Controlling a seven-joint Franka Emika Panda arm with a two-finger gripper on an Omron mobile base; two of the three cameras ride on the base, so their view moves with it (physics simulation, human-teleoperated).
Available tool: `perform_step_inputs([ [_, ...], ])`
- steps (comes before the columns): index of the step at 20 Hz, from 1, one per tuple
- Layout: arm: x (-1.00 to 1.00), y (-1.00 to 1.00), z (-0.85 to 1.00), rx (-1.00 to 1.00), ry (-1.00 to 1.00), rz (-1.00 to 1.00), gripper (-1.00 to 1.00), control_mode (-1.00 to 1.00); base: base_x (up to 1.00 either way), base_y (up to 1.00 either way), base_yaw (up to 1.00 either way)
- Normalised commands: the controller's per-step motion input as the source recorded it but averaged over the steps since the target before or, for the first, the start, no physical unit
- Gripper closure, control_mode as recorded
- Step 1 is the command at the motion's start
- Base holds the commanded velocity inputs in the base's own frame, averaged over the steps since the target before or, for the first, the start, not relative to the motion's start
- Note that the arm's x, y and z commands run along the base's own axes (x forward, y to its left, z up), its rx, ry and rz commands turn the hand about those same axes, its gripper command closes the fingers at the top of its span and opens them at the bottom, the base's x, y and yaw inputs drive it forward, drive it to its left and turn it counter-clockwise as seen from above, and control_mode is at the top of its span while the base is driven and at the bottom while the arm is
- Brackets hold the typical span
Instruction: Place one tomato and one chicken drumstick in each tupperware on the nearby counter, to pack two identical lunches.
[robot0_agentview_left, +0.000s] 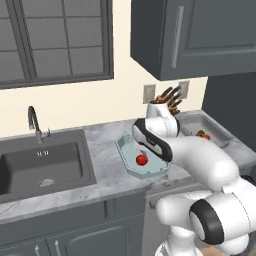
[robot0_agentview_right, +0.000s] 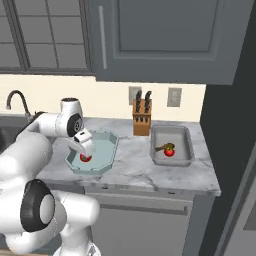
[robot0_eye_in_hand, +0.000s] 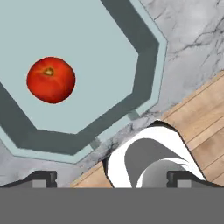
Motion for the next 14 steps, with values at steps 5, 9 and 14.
perform_step_inputs([
  [5,0.0,0.0,0.0,0.0,0.0,0.0,-1.0,1.0,-1.0,-0.09,-0.26],
  [9,0.0,0.0,0.0,0.0,0.0,0.0,-1.0,1.0,-1.0,-0.52,-0.27],
  [14,0.0,0.0,0.0,0.0,0.0,0.0,-1.0,1.0,-0.58,-1.0,-0.29],
])
